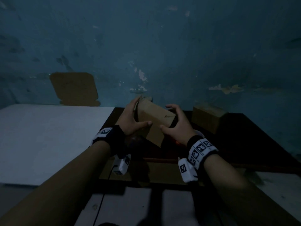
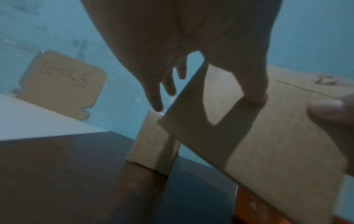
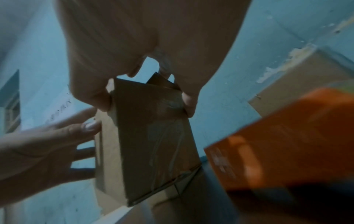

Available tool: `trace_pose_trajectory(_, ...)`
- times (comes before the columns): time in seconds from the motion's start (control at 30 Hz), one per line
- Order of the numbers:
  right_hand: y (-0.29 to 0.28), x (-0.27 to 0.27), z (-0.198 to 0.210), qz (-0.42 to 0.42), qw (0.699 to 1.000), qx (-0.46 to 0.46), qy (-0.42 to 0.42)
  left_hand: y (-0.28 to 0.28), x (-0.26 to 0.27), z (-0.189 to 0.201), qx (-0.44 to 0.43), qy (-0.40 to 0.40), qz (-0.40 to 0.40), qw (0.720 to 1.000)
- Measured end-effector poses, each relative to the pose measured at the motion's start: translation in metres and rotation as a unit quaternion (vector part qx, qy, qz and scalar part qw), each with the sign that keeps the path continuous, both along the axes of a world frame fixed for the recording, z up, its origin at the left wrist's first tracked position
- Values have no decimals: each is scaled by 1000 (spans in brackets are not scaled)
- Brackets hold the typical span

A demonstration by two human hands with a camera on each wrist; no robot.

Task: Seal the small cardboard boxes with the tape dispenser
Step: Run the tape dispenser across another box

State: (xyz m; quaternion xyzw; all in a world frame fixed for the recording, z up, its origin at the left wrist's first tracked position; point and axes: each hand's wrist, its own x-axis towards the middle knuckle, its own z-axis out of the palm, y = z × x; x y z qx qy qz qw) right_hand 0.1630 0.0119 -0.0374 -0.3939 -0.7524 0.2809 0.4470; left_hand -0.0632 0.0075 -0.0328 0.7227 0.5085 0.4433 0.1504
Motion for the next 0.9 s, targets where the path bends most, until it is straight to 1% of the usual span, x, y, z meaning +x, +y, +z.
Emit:
trace_pose_trajectory(0.13,-7,5,-11,22,999,-27,-9,-12,-1,-5,-60,-11,-9,998)
trace_pose_trajectory(0.2,-11,8,-17,35,998,-30,-39,-19,-1,-9,-69,-1,-13,998)
trace_pose_trajectory(0.27,-12,10,-22,45,995,-37,-76,-23,-2,-16,-97,5,-28,995)
trace_pose_trajectory(0.33,-12,10,-25,49,992,-47,-102,-26,-2,-21,-126,26,-14,992)
trace_pose_trajectory(0.37,-11,10,-26,51,992,-52,-106,-26,-2,-22,-131,54,10,990)
trace_pose_trajectory(0.4,-9,10,-26,55,991,-56,-104,-25,-1,-22,-126,82,35,988)
trace_pose_trajectory(0.43,-7,10,-26,60,991,-61,-100,-23,-1,-22,-116,93,52,987)
trace_pose_trajectory(0.5,-4,11,-24,66,991,-68,-94,-20,3,-19,-81,86,68,991)
trace_pose_trajectory(0.57,-1,12,-23,69,992,-72,-83,-15,10,-18,-62,69,65,994)
trace_pose_trajectory(0.63,2,14,-25,72,992,-78,-74,-12,15,-20,-67,55,39,995)
trace_pose_trajectory(0.73,6,16,-34,74,992,-83,-52,-6,19,-29,-51,91,18,994)
trace_pose_trajectory(0.8,9,16,-38,40,996,-82,-16,-6,22,-29,-80,82,33,993)
trace_pose_trajectory(0.87,14,19,-39,-31,997,-64,12,-5,23,-31,-96,71,39,992)
trace_pose_trajectory(0.9,17,22,-38,-76,996,-53,11,-5,23,-32,-93,74,40,992)
